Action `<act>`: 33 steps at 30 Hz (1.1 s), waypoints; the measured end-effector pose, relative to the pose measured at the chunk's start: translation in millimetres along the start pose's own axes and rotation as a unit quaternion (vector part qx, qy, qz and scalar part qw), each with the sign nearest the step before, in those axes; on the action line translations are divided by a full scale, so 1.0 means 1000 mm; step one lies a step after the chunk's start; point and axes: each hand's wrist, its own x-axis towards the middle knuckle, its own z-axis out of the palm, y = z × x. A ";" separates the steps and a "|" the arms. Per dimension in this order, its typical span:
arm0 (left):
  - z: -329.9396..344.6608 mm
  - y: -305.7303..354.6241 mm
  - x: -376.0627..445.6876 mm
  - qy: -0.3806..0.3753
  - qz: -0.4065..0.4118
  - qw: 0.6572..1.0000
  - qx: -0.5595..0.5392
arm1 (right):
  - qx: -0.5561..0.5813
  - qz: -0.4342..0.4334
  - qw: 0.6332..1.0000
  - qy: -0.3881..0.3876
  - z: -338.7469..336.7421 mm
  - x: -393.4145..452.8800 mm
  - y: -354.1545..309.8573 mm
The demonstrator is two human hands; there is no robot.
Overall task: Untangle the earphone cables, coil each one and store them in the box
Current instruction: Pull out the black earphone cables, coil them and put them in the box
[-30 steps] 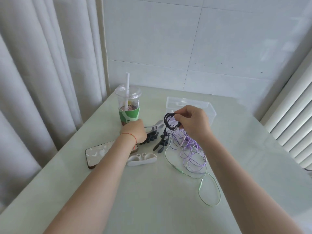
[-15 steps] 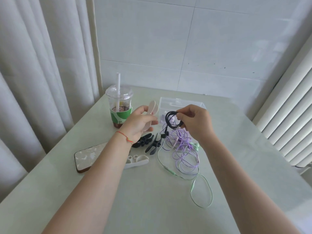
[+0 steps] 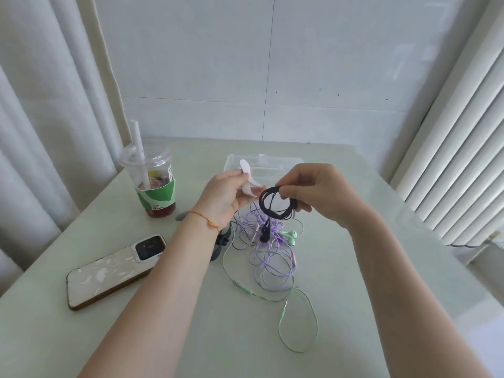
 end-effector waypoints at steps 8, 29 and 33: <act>0.004 -0.009 -0.003 0.004 0.015 0.998 0.059 | -0.008 -0.011 0.996 -0.084 0.016 -0.001 -0.004; 0.003 -0.011 -0.006 -0.087 0.033 0.980 0.174 | 0.108 -0.026 0.994 -0.025 0.016 0.005 0.005; 0.008 -0.014 -0.006 -0.105 0.033 0.987 0.115 | 0.113 -0.027 0.993 -0.034 0.016 0.006 0.006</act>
